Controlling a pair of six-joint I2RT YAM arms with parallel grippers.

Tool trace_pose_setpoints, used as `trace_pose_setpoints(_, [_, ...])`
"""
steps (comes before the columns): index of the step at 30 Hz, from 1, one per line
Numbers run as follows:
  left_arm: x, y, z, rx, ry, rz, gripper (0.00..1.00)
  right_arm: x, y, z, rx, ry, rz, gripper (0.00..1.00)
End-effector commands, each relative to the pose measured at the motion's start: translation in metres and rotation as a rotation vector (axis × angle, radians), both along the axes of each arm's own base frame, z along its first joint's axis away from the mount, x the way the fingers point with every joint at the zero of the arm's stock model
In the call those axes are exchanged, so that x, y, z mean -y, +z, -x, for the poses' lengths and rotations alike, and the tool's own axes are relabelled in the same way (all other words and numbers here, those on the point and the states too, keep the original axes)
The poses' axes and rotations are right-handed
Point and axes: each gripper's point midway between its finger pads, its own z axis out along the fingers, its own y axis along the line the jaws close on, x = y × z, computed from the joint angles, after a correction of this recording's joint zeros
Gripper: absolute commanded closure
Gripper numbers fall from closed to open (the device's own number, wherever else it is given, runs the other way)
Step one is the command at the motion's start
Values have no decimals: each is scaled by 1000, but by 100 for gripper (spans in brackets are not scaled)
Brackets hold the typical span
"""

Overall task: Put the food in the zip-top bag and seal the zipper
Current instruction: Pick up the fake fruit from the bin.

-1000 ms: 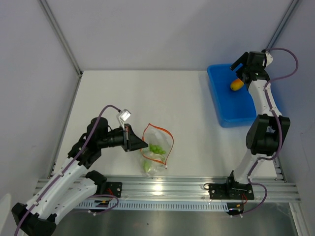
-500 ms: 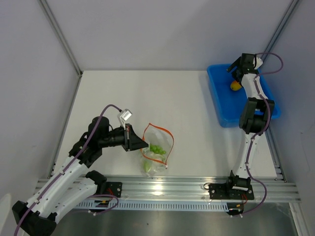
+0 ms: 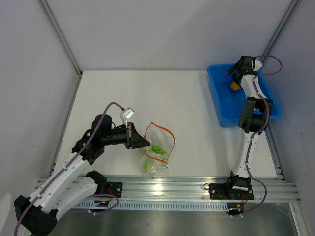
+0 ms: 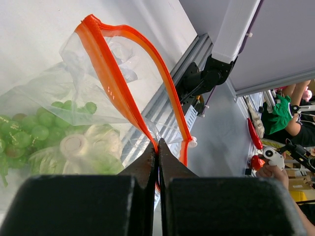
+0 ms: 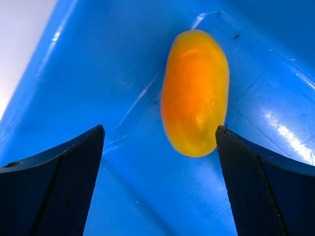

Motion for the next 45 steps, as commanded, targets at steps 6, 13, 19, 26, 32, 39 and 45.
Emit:
trace_pose_setpoints(6, [2, 7, 0, 43, -22, 23, 99, 17, -34, 8, -61, -44, 23, 5])
trace_pose_setpoints(13, [3, 4, -1, 40, -25, 15, 99, 23, -49, 6, -71, -44, 21, 5])
trace_pose_setpoints(19, [2, 1, -2, 34, -22, 6, 99, 26, -65, 0, -75, -29, 42, 5])
trace_pose_setpoints(26, [2, -2, -4, 29, -13, -1, 99, 26, -73, -9, -55, -5, 58, 5])
trace_pose_setpoints(32, [3, -5, -6, 20, -13, -3, 99, 27, -79, -15, -46, 13, 51, 11])
trace_pose_setpoints(39, [4, -7, -6, 9, -12, -7, 99, 21, -88, -19, -40, 55, 23, 32])
trace_pose_setpoints(45, [2, -6, -3, 5, -8, -7, 100, 16, -77, -20, -25, 80, 11, 56])
